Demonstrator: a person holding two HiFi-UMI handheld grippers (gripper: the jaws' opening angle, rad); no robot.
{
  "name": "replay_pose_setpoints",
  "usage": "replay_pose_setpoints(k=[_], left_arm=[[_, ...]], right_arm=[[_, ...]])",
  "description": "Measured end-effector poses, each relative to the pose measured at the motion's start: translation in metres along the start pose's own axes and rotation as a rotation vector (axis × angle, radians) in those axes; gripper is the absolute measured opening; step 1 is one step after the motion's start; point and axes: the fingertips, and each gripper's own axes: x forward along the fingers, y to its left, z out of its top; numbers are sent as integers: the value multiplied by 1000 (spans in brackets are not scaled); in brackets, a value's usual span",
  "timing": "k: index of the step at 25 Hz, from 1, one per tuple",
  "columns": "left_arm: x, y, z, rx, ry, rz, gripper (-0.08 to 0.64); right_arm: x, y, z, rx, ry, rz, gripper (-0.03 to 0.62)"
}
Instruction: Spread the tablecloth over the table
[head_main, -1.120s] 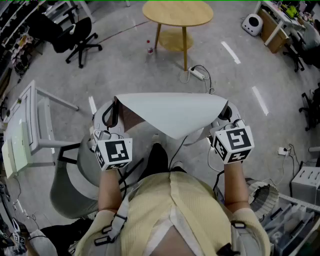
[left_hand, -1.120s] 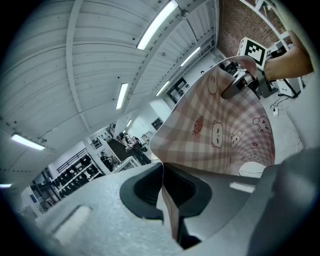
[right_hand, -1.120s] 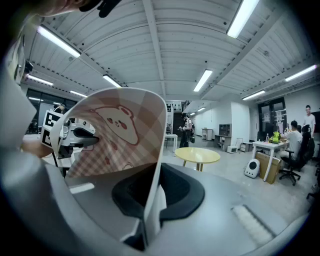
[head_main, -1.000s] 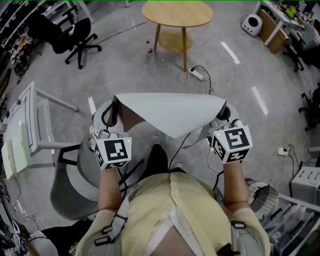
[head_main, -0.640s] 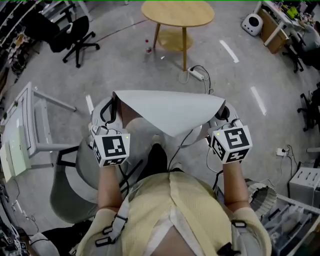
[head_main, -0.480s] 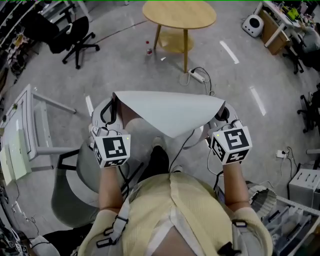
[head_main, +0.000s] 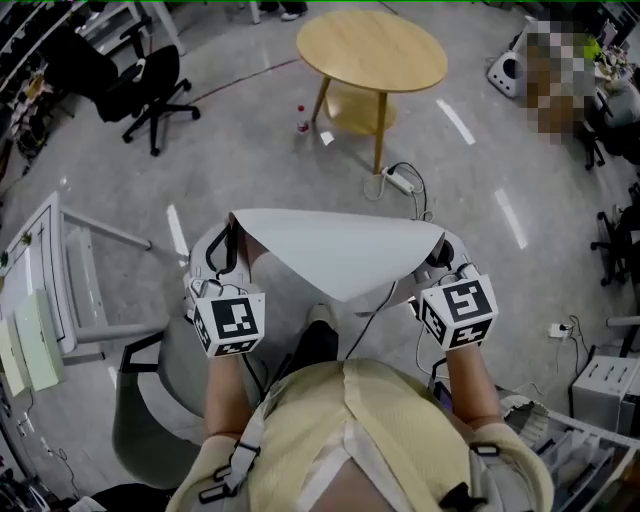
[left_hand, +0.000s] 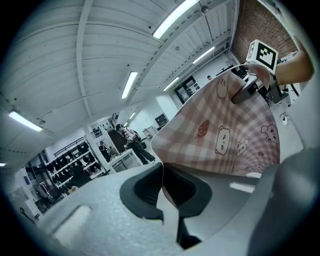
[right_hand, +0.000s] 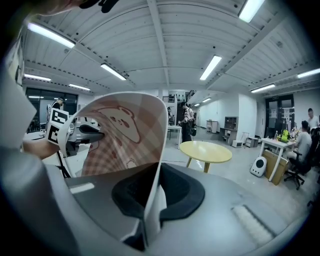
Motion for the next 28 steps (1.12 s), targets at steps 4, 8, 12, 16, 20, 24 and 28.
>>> replay_pose_setpoints(k=[4,8,12,16,20,24,28], left_arm=[[19,21,-5,16,-10,-6,8],[35,43,-15,20,-10,-12,8],[45,63,-22,27,-15,-12,8],[61,80,-23,36,-19,3,8],[77,84,-17,38,-21,8,7],[101,82,-10,44,-12,6,7],[135,91,-8,48,21,23,8]], right_arm=[[29,1,9,4,13,-3,8],[60,6,17,4,22,-1,8],[82,11,25,3,19,-1,8],[101,14,33,-4,5,0,8],[114,1,38,-6,-4,1,8],[134,-21,39,0,-7,8,8],[166,-39,46,-15,1,46,8]])
